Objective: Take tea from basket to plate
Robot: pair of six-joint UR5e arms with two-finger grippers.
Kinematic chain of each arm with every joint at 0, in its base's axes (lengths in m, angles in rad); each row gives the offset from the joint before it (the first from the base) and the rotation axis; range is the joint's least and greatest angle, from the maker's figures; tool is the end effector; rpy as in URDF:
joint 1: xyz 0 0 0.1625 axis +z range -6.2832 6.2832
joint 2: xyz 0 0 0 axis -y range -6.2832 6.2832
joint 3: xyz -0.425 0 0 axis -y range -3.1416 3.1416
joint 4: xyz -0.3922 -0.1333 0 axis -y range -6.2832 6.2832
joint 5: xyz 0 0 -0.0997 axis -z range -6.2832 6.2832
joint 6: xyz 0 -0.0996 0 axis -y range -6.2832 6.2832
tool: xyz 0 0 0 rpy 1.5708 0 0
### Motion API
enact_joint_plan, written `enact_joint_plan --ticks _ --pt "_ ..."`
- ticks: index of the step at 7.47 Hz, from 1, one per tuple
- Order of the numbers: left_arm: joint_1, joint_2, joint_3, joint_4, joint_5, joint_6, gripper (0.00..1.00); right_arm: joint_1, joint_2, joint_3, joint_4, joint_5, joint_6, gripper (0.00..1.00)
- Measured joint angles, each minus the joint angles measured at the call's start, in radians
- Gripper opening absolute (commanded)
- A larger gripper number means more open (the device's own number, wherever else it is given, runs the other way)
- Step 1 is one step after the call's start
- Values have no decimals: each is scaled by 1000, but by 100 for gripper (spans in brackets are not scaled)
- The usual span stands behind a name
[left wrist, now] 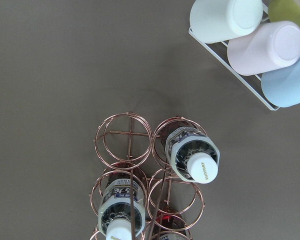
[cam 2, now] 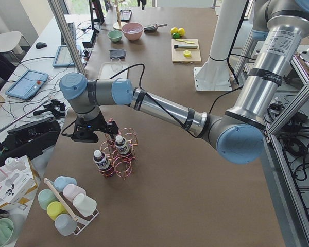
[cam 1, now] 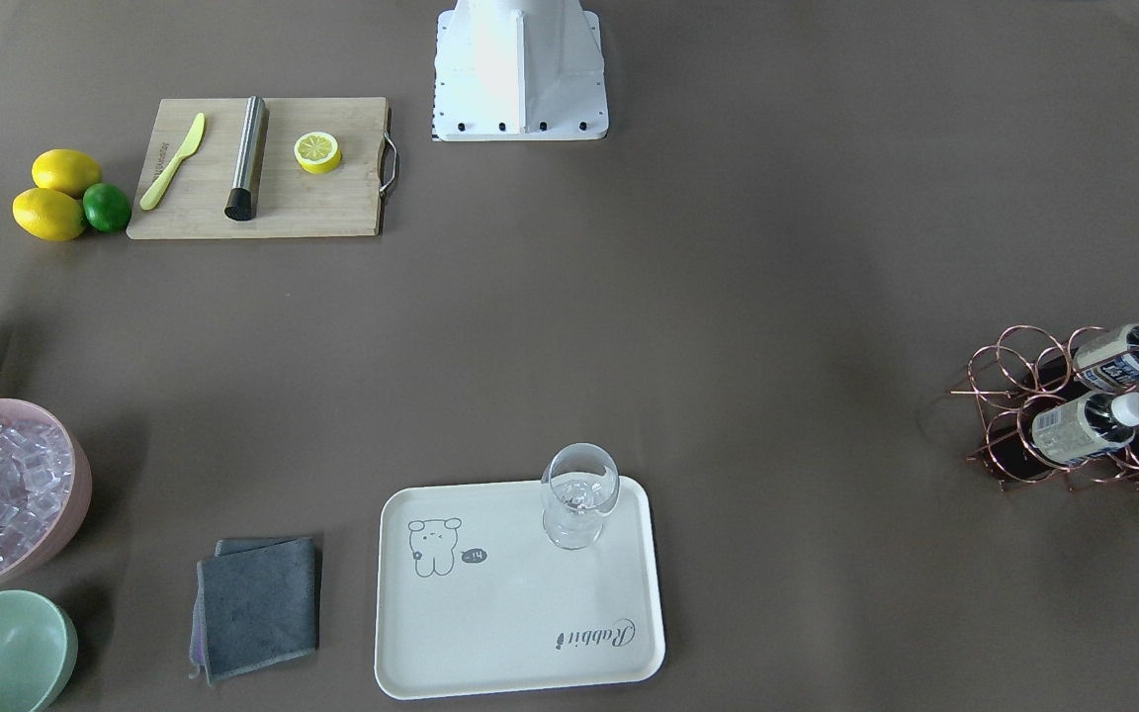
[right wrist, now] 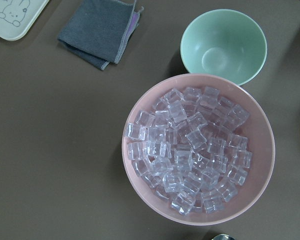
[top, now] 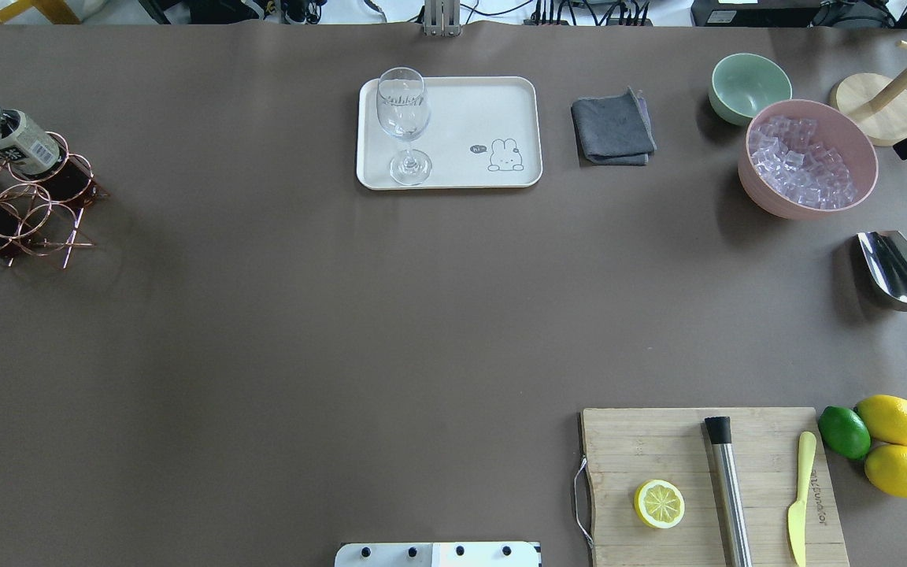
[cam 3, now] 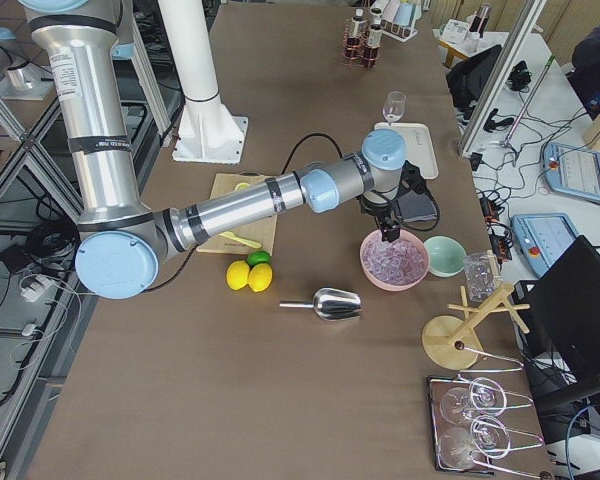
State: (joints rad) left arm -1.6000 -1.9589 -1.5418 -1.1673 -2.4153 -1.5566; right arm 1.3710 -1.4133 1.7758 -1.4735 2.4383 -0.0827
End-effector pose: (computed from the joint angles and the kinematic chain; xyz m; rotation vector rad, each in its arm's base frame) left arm -0.0771 -0.6227 0.4886 -0.6814 0.6447 -1.5003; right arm -0.0532 -0.5517 0.4566 0.3828 -0.8824 -0.4599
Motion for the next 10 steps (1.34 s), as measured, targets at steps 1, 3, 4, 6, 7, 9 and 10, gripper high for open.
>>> enact_joint_plan --ticks 1,3,4,6,7,9,10 --pt "12 1 6 -35 0 -108 98 -4 0 -8 22 0 3 100" --pt "33 4 7 -69 1 -251 97 -6 -10 -14 32 -3 57 100" --pt "43 6 -4 -75 0 -280 88 -6 -14 -21 31 -5 105 100" --pt "64 71 -127 -99 -5 -284 76 -6 -16 -29 30 -7 145 100" --pt "76 113 -185 -124 -5 -282 74 -6 -16 -28 30 -6 157 100" --pt "122 160 -210 -159 0 -281 58 -7 -17 -27 33 -6 177 100" --pt "139 171 -208 -173 11 -278 40 -7 -17 -27 34 -5 183 100"
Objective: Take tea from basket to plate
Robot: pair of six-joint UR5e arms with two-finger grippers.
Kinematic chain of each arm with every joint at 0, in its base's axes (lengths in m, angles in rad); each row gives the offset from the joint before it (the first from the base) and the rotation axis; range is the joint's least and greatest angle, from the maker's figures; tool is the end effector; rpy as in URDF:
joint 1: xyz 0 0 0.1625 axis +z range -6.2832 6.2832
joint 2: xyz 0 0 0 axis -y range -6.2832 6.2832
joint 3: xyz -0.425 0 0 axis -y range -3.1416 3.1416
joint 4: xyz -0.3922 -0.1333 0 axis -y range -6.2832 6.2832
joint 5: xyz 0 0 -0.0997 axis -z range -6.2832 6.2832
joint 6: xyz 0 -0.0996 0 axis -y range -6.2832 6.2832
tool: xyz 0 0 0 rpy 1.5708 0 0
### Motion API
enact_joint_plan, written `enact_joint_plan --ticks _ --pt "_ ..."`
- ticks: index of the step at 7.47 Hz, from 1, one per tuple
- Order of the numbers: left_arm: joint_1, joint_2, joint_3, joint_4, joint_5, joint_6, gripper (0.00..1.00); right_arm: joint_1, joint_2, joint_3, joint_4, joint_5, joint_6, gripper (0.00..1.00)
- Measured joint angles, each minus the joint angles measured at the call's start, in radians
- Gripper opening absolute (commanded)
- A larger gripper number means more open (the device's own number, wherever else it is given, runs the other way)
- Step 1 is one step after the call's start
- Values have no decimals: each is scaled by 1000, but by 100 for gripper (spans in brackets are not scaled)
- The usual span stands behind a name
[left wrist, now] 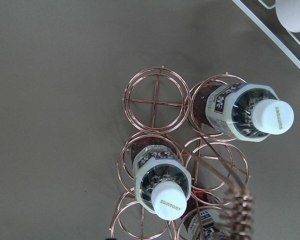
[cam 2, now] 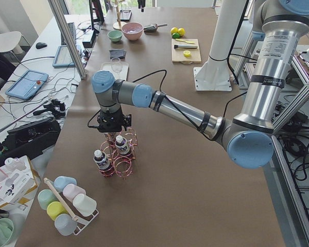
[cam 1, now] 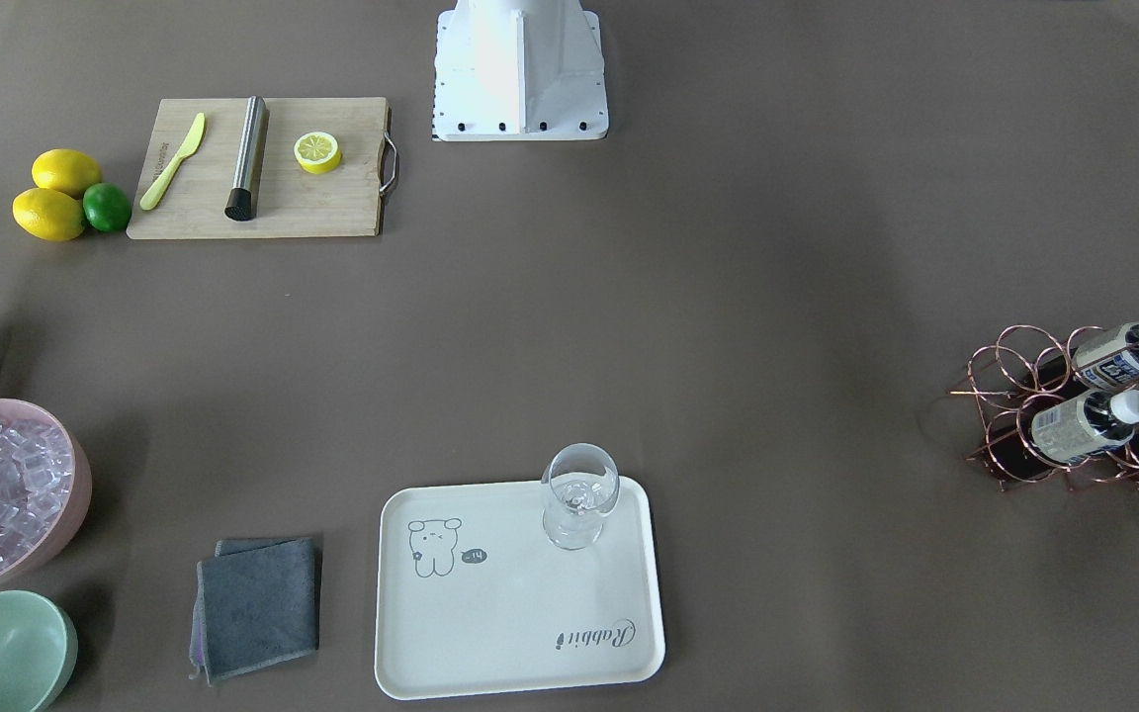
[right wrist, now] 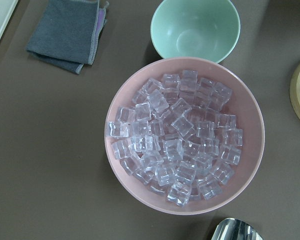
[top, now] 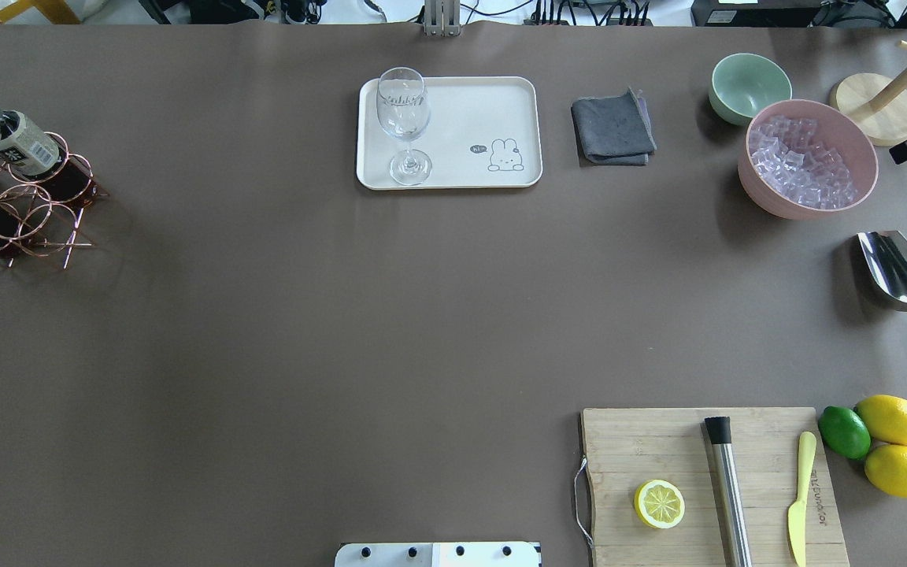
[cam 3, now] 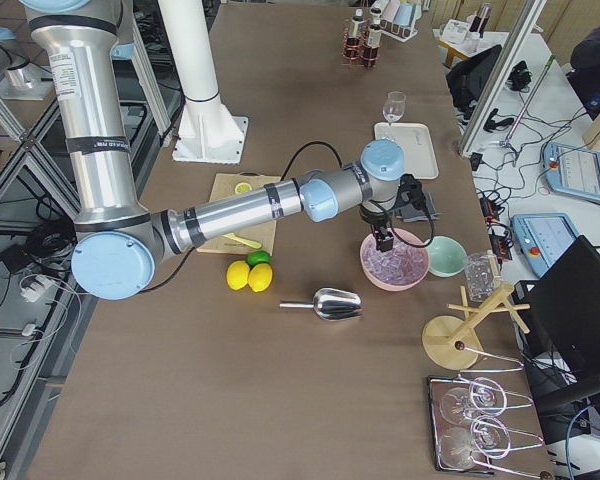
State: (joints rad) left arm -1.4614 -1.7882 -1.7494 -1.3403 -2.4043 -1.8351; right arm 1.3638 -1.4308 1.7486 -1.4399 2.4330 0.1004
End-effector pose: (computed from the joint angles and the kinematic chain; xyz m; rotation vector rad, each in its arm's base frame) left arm 0.0022 -0.5660 0.4758 -0.6689 0.6668 -1.5431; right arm -0.0566 -0.5499 0.4759 0.2863 -0.9037 -0.2919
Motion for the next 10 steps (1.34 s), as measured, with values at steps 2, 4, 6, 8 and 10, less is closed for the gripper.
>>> enact_joint_plan --ticks 2,4,6,8,10 --pt "9 4 3 -5 22 44 2 -1 -1 1 1 1 4 100" --pt "7 1 3 3 26 63 0 -1 -4 1 1 1 7 100" --pt "9 -16 13 31 27 67 0 -2 -6 1 2 0 8 100" --pt "8 -41 22 69 29 68 0 -2 -7 0 2 -2 8 100" --pt "-10 -86 -16 183 30 93 0 -2 -7 0 2 -3 8 100"
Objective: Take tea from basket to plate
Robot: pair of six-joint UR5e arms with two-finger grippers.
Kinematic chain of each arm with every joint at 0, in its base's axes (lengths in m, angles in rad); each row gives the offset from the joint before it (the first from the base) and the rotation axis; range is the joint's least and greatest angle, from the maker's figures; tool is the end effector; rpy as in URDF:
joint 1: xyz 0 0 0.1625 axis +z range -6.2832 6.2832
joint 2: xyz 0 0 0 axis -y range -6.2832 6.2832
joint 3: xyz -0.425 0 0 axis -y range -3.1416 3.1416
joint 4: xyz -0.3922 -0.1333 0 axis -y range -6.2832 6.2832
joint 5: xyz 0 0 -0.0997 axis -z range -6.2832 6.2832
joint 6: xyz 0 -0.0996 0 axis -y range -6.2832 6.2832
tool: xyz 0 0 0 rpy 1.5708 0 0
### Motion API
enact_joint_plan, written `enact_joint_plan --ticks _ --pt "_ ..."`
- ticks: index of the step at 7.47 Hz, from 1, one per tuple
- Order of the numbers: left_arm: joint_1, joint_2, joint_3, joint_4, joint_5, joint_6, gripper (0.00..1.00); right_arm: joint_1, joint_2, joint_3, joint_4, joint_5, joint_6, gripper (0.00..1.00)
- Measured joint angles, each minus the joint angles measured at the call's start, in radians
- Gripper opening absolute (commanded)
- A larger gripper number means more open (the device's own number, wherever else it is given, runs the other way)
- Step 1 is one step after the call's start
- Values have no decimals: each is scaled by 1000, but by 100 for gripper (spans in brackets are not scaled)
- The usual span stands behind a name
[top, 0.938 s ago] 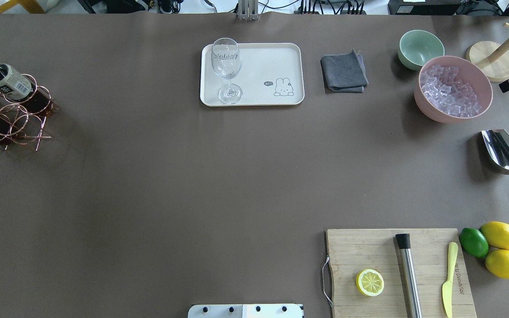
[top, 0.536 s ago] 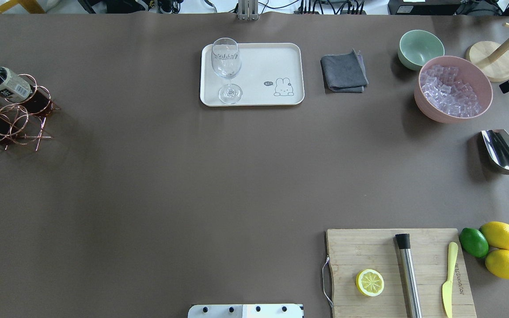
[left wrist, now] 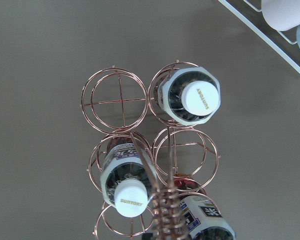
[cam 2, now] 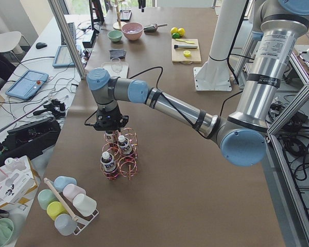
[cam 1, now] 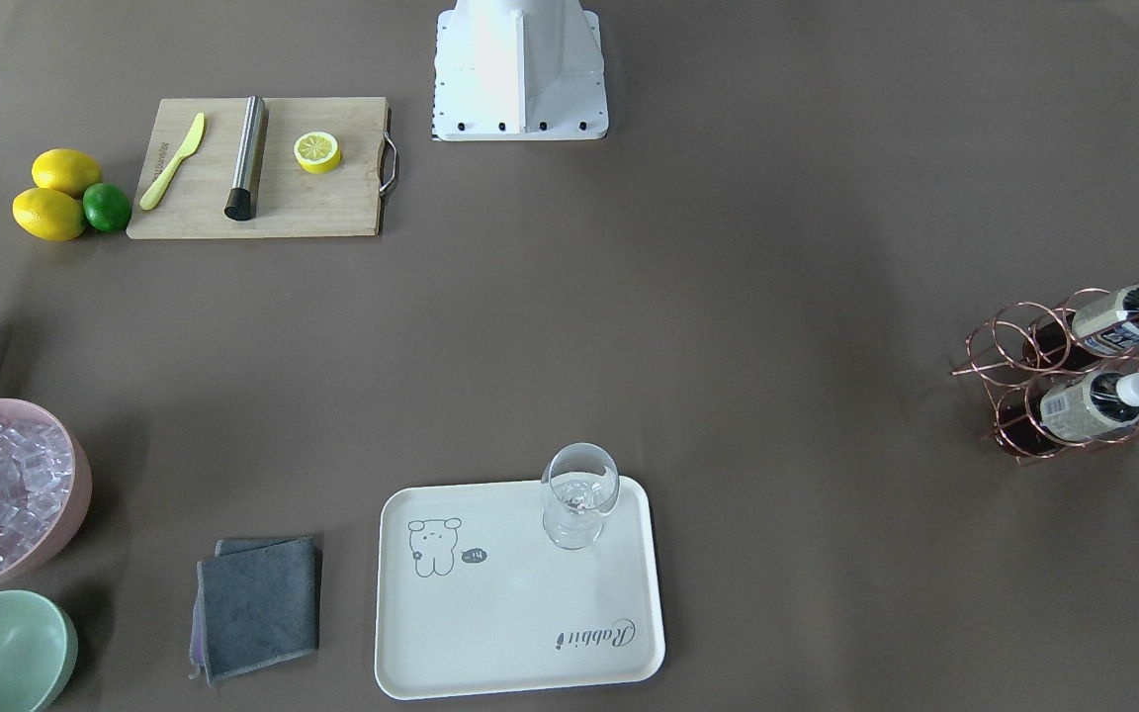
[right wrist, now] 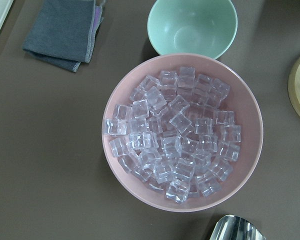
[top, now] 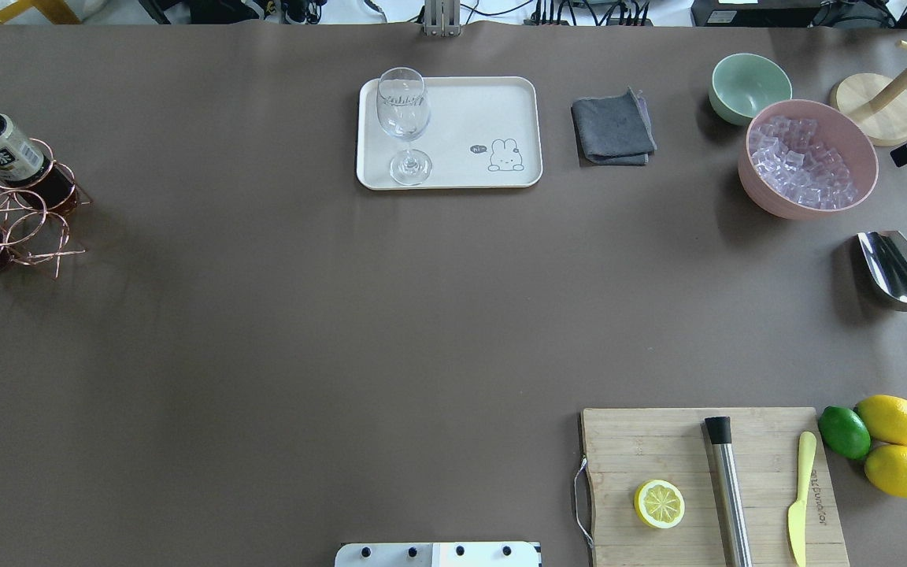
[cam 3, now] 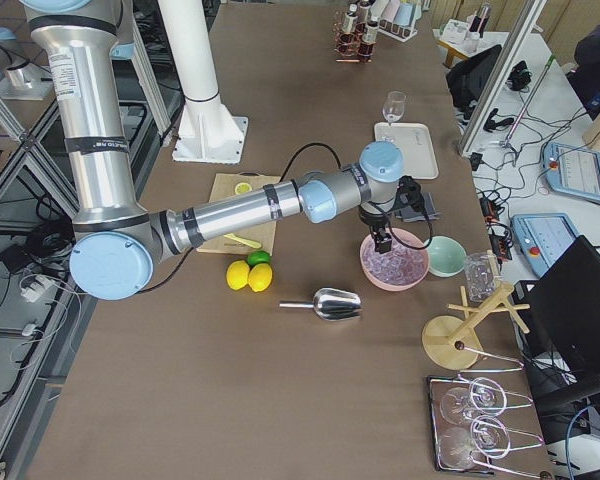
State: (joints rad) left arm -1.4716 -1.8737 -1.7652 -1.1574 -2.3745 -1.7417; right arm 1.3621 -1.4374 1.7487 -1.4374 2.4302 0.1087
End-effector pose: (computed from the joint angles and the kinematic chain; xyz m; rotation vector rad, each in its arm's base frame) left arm -0.0042 -0.5799 0.4416 -0.6565 0.6101 -1.5107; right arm -0.0569 -0.5480 0.4794 0.2786 -0.9019 -0.2835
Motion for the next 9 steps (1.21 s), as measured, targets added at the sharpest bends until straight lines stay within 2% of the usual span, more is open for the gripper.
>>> enact_joint_plan --ticks 3,4,6,9 --pt "-14 -120 -193 321 6 10 0 0 0 3 0 2 1 100" --pt "3 -166 -258 405 2 -54 0 0 -1 6 0 3 2 100" --pt "110 -253 -356 455 -34 -273 0 0 -5 10 0 4 6 100" --pt "337 -418 -369 420 -52 -531 0 -1 -8 11 0 3 12 100"
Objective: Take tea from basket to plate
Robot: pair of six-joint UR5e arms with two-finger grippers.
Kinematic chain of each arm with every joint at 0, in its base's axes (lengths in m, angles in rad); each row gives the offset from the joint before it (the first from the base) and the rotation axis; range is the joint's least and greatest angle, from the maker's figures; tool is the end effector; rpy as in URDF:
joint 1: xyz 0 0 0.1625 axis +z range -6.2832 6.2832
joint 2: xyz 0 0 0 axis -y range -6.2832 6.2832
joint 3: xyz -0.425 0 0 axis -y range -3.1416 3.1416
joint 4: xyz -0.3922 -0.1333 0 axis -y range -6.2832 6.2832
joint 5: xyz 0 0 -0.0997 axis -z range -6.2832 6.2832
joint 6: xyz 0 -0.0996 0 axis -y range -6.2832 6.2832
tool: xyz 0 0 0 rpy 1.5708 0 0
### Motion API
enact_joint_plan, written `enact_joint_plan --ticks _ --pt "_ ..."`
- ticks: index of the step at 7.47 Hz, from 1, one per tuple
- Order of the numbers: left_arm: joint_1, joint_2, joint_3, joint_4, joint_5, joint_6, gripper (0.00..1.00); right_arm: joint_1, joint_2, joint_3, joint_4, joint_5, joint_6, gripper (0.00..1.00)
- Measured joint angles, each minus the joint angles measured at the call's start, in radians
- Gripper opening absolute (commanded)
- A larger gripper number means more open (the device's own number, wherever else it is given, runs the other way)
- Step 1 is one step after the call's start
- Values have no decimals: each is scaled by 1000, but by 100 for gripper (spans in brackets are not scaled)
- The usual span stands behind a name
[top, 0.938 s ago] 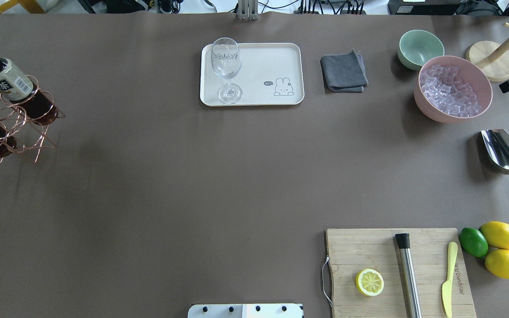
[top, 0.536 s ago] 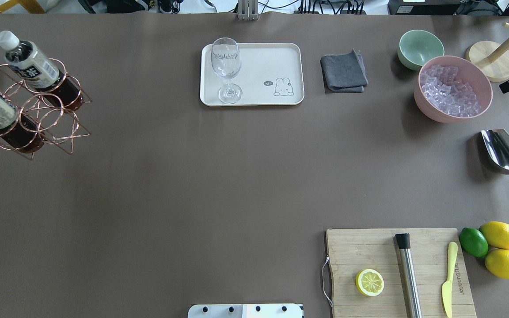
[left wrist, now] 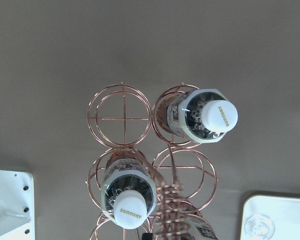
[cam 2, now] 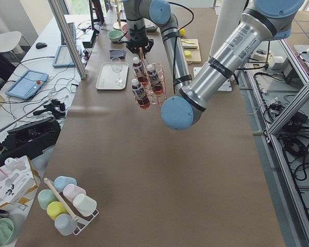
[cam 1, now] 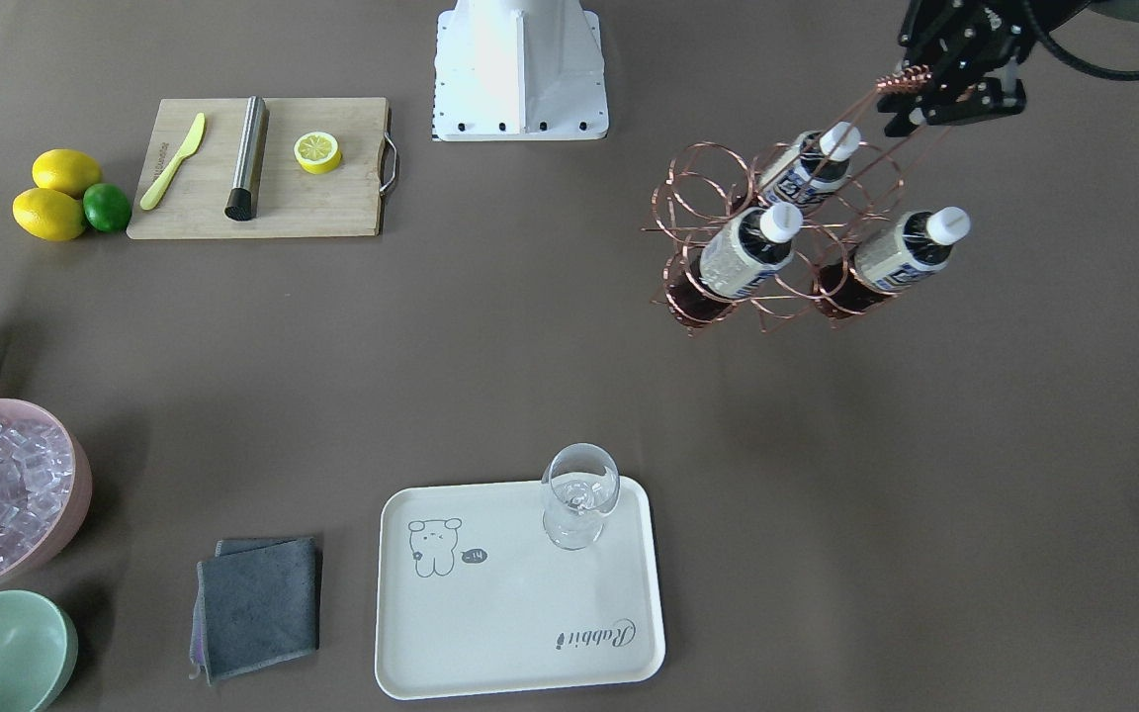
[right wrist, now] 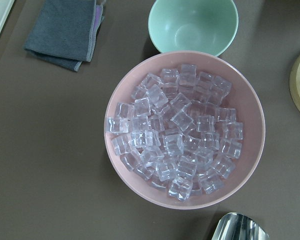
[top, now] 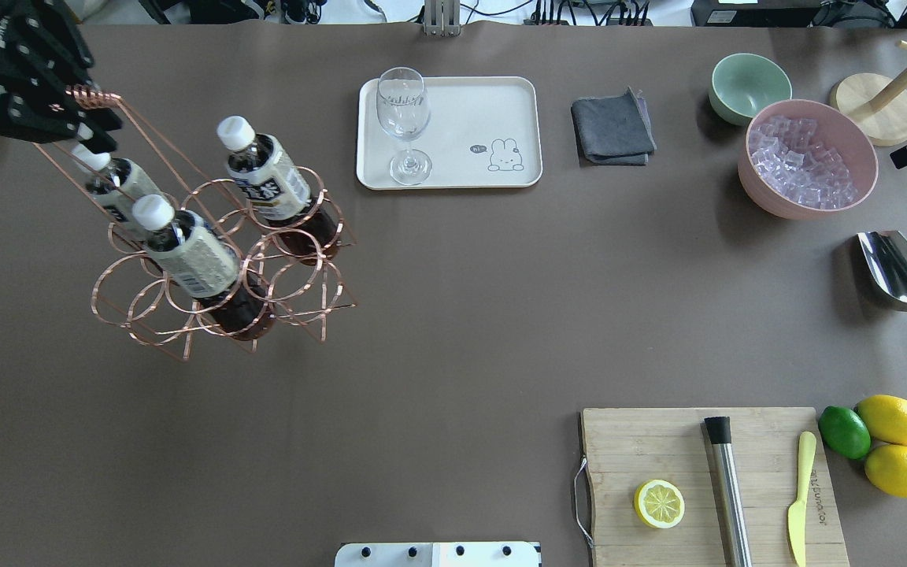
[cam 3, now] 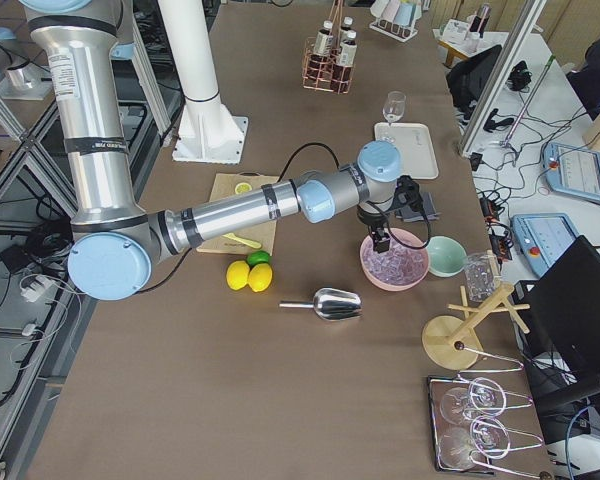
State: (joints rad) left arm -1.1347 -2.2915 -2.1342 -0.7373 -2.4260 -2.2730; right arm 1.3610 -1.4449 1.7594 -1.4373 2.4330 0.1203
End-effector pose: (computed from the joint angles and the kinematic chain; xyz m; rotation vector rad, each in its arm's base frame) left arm 0.1626 -0.4864 0.1210 -0.8101 0.6581 -1.4962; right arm -0.0569 -0.5443 0.4780 0.2753 -0.9064 -0.2758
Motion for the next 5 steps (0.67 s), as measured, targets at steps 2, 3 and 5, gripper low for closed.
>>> enact_joint_plan --ticks 2,3,5 --pt "146 -109 58 -57 15 -121 0 -1 0 0 1 -1 2 100" --pt "191 -155 106 -88 25 -159 0 -2 -1 -1 1 -1 2 100" --pt "282 -208 181 -148 46 -211 0 -2 -3 0 2 -2 4 100"
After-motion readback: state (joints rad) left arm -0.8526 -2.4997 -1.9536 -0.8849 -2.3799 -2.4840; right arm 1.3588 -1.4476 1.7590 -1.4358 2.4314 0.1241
